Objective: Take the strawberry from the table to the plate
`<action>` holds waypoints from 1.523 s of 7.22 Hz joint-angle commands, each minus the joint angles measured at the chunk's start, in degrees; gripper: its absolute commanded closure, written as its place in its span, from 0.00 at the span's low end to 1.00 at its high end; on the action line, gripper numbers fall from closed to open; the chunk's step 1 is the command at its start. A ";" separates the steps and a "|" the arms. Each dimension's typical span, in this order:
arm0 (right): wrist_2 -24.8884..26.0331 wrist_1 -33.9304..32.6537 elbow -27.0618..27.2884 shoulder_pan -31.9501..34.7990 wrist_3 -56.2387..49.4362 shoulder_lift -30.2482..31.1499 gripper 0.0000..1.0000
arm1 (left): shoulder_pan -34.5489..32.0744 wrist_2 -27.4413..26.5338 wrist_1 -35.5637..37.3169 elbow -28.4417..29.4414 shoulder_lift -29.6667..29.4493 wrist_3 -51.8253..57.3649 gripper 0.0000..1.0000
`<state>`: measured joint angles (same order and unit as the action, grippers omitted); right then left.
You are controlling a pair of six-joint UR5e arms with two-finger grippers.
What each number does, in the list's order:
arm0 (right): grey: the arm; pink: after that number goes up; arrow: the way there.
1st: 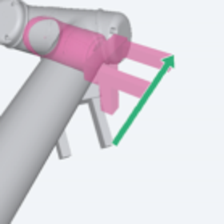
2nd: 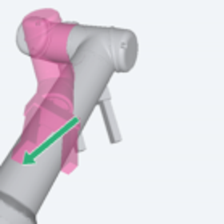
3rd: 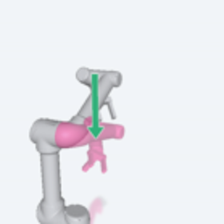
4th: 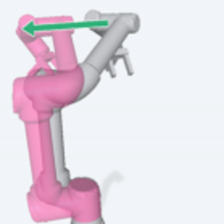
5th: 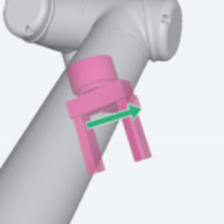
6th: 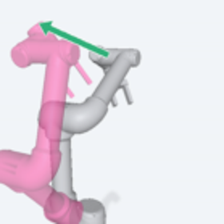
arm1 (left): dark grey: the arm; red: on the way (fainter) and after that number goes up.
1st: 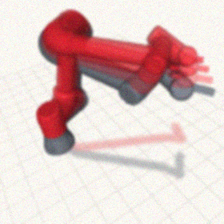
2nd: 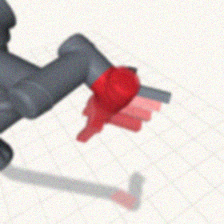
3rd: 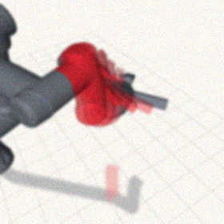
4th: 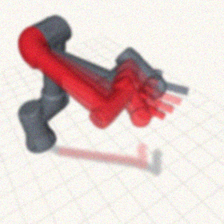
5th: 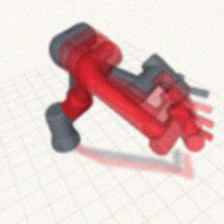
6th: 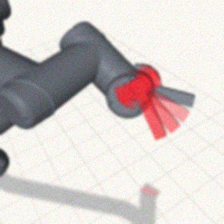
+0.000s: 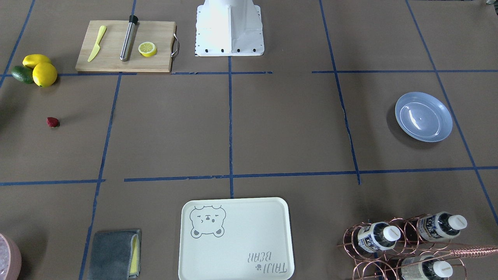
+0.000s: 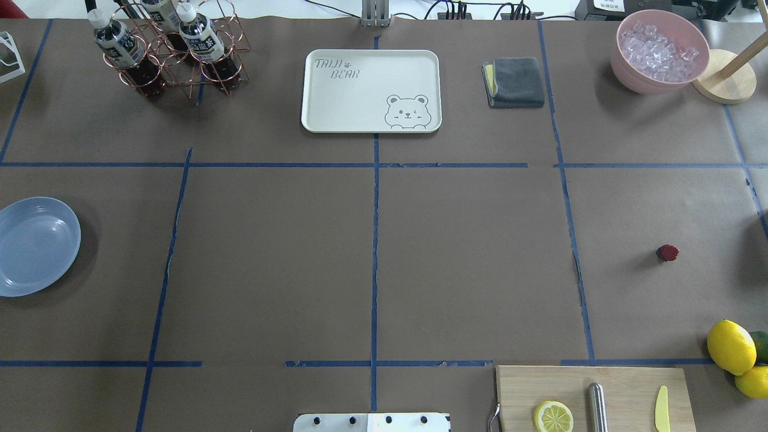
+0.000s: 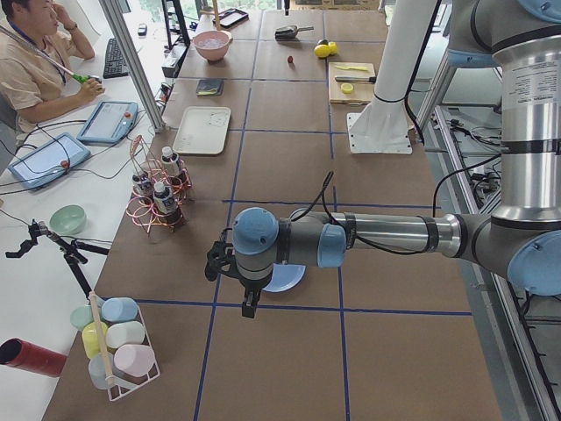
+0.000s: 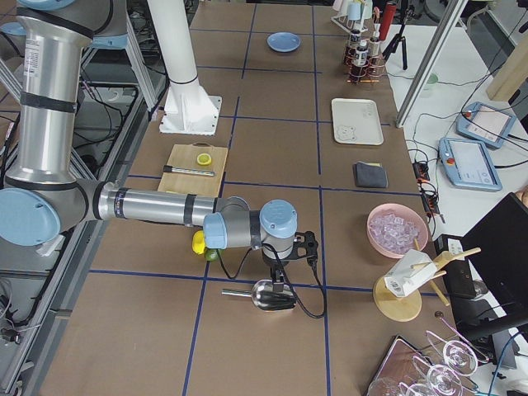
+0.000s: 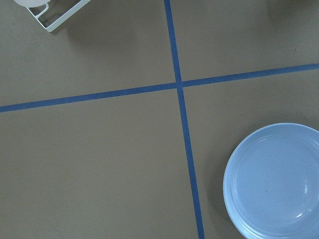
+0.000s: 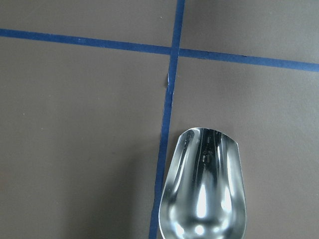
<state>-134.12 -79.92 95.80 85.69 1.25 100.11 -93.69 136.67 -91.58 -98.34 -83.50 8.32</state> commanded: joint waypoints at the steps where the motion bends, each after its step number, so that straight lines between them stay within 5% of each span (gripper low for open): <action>1: 0.00 0.03 -0.34 -0.09 -0.10 -0.09 0.00 | 0.70 -0.09 0.00 -0.10 -0.35 0.03 0.00; 8: 0.35 0.38 9.33 -0.09 0.86 -3.15 0.00 | 0.97 0.78 -1.49 -3.35 -0.62 0.20 0.00; 11: -0.17 0.30 9.41 0.00 0.78 -3.34 0.00 | 1.05 0.70 -25.17 -1.51 -4.31 -0.50 0.00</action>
<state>-134.15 -79.61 105.01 85.64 2.08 96.92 -92.69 137.24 -107.89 -100.50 -87.03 7.96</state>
